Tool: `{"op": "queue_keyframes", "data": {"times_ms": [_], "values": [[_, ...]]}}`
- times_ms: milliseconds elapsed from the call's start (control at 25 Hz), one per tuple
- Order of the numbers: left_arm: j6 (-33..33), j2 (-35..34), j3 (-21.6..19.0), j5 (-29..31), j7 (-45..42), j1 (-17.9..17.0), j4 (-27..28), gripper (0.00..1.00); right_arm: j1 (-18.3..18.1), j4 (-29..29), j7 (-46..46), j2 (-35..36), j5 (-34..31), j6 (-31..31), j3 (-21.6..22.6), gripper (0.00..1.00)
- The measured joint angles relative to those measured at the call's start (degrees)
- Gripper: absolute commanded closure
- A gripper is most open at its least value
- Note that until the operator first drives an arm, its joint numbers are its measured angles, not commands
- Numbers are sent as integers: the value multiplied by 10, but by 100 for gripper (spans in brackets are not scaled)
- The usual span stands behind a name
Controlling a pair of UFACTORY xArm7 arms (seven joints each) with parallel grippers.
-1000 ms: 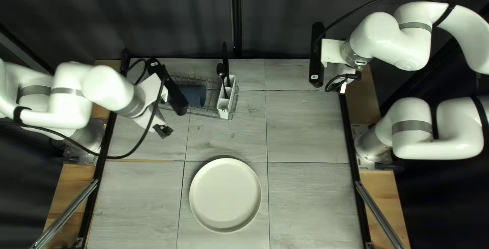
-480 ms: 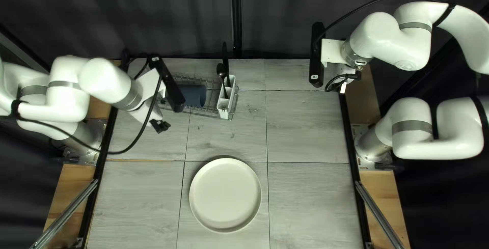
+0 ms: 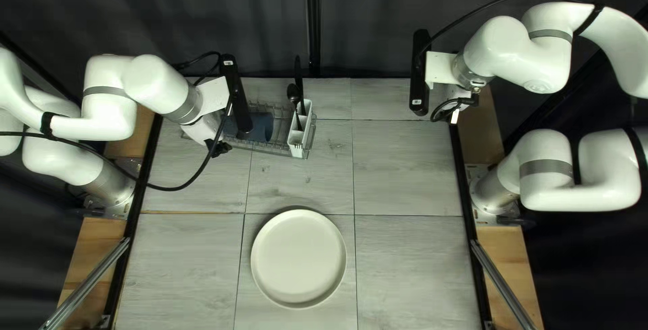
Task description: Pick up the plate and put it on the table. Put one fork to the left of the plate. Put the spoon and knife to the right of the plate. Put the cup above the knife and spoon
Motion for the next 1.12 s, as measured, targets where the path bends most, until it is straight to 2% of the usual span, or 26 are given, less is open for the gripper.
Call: {"op": "queue_keyframes", "data": {"times_ms": [120,360,560,760,1120], "values": [[-20,-1,22,13,55,2,-13,0,0,0,0,0,0,0,0,0],[-89,1,96,43,221,9,-51,0,0,0,0,0,0,0,0,0],[-157,41,144,51,309,13,-71,0,0,0,0,0,0,0,0,0],[-204,115,174,37,349,13,-60,0,0,0,0,0,0,0,0,0],[-257,203,189,-6,374,3,-49,0,0,0,0,0,0,0,0,0]]}}
